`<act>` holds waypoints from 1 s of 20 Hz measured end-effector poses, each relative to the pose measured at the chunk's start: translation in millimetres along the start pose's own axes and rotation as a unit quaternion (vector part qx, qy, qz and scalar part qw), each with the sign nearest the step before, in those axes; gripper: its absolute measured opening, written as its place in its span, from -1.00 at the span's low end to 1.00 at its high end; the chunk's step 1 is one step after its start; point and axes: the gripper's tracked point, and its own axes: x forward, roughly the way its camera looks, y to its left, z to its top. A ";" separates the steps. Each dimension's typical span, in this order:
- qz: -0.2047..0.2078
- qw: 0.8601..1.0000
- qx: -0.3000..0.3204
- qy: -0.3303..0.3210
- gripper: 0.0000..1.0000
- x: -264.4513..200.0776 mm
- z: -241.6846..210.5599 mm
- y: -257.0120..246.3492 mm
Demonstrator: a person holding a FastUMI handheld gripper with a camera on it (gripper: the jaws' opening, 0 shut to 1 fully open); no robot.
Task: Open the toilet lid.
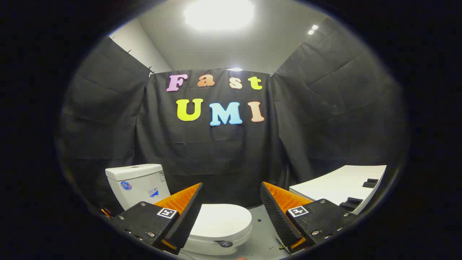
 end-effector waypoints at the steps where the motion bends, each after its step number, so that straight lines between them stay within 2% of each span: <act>1: 0.000 1.000 -0.003 0.001 0.90 0.5 -3.1 -0.1; 12: 0.004 1.000 -0.003 0.007 0.90 -1.9 -11.8 1.1; 20: 0.029 1.000 -0.013 0.001 0.91 -4.2 -12.2 17.0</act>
